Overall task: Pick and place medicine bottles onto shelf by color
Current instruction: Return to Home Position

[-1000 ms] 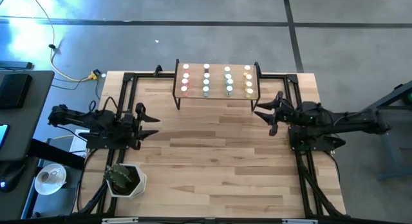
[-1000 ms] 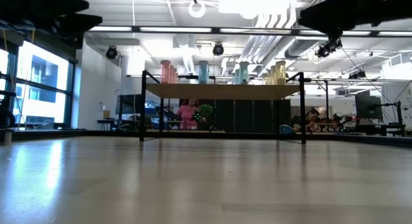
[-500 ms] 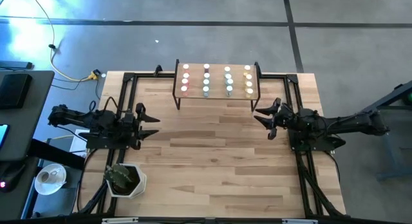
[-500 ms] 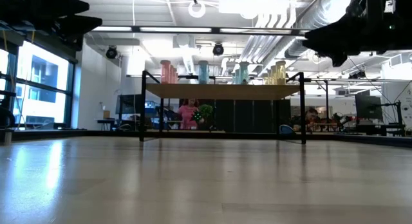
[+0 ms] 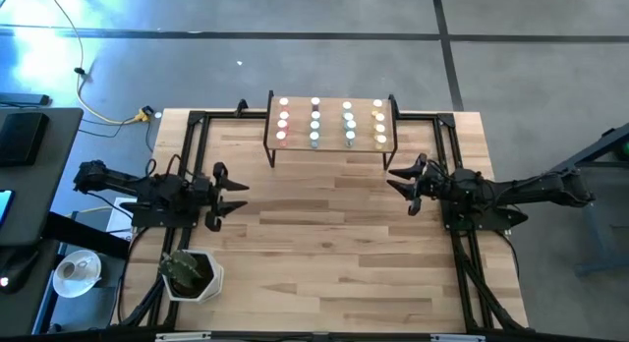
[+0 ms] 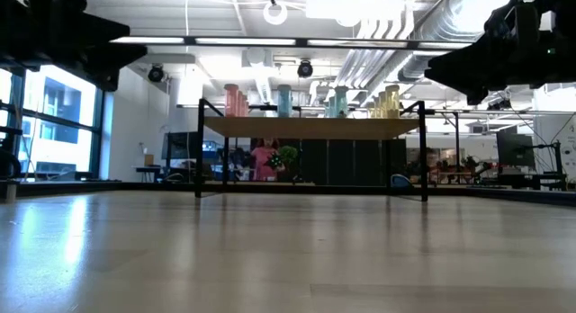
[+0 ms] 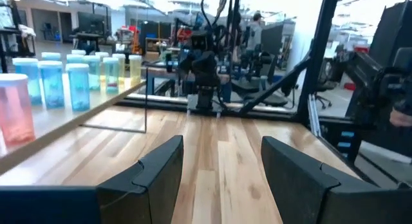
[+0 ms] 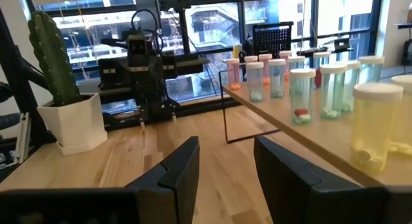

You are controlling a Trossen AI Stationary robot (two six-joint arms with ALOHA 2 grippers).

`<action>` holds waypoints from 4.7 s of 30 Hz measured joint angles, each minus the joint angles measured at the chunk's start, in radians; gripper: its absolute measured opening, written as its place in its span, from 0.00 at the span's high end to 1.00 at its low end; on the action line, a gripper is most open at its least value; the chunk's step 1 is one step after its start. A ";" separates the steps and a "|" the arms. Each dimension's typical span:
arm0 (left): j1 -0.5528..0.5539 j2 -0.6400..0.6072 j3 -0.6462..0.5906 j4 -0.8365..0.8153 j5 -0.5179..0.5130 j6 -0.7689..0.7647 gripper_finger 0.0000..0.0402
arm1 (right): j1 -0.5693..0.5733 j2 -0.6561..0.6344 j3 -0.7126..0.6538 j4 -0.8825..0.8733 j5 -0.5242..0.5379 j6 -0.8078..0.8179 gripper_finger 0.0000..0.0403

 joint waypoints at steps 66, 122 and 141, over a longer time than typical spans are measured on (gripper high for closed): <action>-0.001 -0.005 0.004 0.065 -0.275 0.087 0.50 | 0.001 -0.333 0.040 -0.480 0.007 0.118 0.65; -0.001 -0.069 0.004 -0.021 -0.264 0.113 0.50 | 0.001 -0.333 0.041 -0.517 0.007 0.105 0.65; -0.001 -0.069 0.004 -0.021 -0.264 0.113 0.50 | 0.001 -0.333 0.041 -0.517 0.007 0.105 0.65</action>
